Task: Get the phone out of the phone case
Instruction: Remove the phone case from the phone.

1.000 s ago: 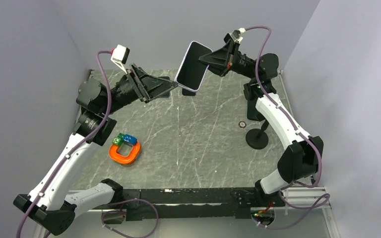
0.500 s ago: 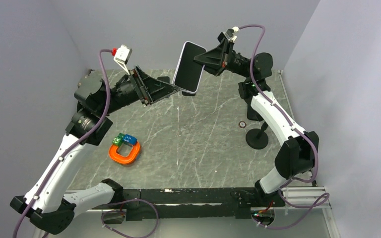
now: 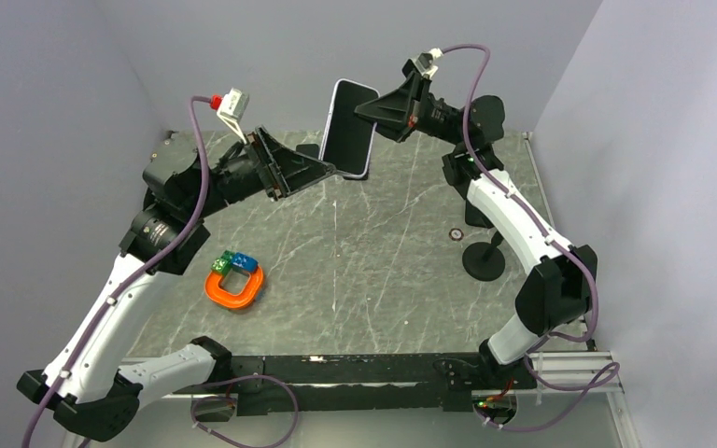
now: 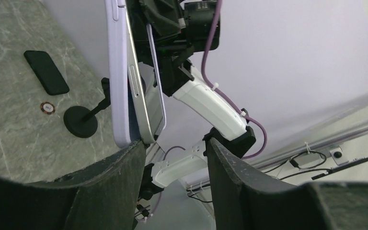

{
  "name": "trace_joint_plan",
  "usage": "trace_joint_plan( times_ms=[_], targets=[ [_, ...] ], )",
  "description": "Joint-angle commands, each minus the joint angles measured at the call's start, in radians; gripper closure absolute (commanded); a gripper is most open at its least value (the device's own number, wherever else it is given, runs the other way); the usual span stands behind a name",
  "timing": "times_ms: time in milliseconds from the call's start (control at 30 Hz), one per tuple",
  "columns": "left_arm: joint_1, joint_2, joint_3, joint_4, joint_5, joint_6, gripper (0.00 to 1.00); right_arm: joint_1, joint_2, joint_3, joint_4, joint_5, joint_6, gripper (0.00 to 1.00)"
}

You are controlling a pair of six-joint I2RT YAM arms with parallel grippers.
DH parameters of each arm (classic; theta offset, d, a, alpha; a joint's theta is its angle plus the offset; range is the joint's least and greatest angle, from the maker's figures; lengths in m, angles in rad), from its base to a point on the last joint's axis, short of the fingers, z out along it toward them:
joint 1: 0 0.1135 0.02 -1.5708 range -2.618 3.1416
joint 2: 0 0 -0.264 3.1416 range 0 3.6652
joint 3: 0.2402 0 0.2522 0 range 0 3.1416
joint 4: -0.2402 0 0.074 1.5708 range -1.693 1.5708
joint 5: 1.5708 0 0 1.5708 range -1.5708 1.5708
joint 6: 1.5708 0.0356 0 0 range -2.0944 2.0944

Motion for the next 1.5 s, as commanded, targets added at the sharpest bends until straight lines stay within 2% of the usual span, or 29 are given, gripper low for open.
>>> trace_joint_plan(
  times_ms=[0, 67, 167, 267, 367, 467, 533, 633, 733, 767, 833, 900, 1167, 1200, 1333, 1400, 1467],
  targets=[
    [0.007, 0.071, -0.017, -0.155, -0.220, 0.012, 0.42, 0.111, -0.054, 0.128, 0.015, -0.034, 0.020, 1.00],
    [0.007, 0.065, -0.026, -0.152, -0.244, -0.020, 0.38, 0.121, -0.053, 0.158, -0.060, -0.047, -0.059, 1.00],
    [0.007, 0.051, -0.056, -0.130, -0.270, -0.094, 0.37, 0.131, -0.058, 0.169, -0.129, -0.049, -0.132, 1.00],
    [0.007, 0.025, -0.107, -0.040, -0.286, -0.146, 0.41, 0.136, -0.061, 0.135, -0.110, -0.042, -0.121, 1.00],
    [0.007, 0.016, -0.174, 0.100, -0.249, -0.195, 0.51, 0.140, -0.062, 0.117, -0.132, -0.040, -0.138, 1.00],
    [0.007, 0.034, -0.187, 0.153, -0.194, -0.197, 0.59, 0.148, -0.047, 0.141, -0.175, -0.065, -0.169, 1.00],
    [0.008, 0.034, -0.202, 0.195, -0.164, -0.203, 0.71, 0.148, -0.041, 0.161, -0.235, -0.085, -0.213, 1.00],
    [0.008, 0.028, -0.202, 0.206, -0.174, -0.206, 0.97, 0.145, -0.063, 0.186, -0.428, -0.084, -0.392, 1.00],
    [0.011, 0.026, -0.191, 0.210, -0.195, -0.226, 1.00, 0.143, -0.091, 0.200, -0.624, -0.060, -0.544, 0.64],
    [0.011, 0.025, -0.186, 0.205, -0.203, -0.232, 1.00, 0.140, -0.102, 0.192, -0.657, -0.051, -0.573, 0.56],
    [0.011, 0.019, -0.181, 0.213, -0.224, -0.245, 1.00, 0.139, -0.124, 0.169, -0.697, -0.042, -0.614, 0.44],
    [0.012, 0.007, -0.191, 0.217, -0.254, -0.269, 1.00, 0.140, -0.148, 0.145, -0.720, -0.040, -0.651, 0.40],
    [0.014, -0.007, -0.221, 0.313, -0.314, -0.374, 1.00, 0.141, -0.217, 0.041, -0.708, -0.076, -0.716, 0.40],
    [0.015, -0.005, -0.219, 0.313, -0.315, -0.380, 1.00, 0.140, -0.221, 0.040, -0.720, -0.076, -0.738, 0.43],
    [0.014, -0.007, -0.214, 0.319, -0.320, -0.406, 1.00, 0.141, -0.225, 0.026, -0.735, -0.092, -0.772, 0.68],
    [0.014, -0.009, -0.216, 0.327, -0.317, -0.417, 1.00, 0.141, -0.222, 0.021, -0.730, -0.092, -0.785, 0.70],
    [0.016, -0.012, -0.216, 0.322, -0.315, -0.423, 1.00, 0.141, -0.217, 0.020, -0.731, -0.090, -0.799, 0.77]
  ],
)
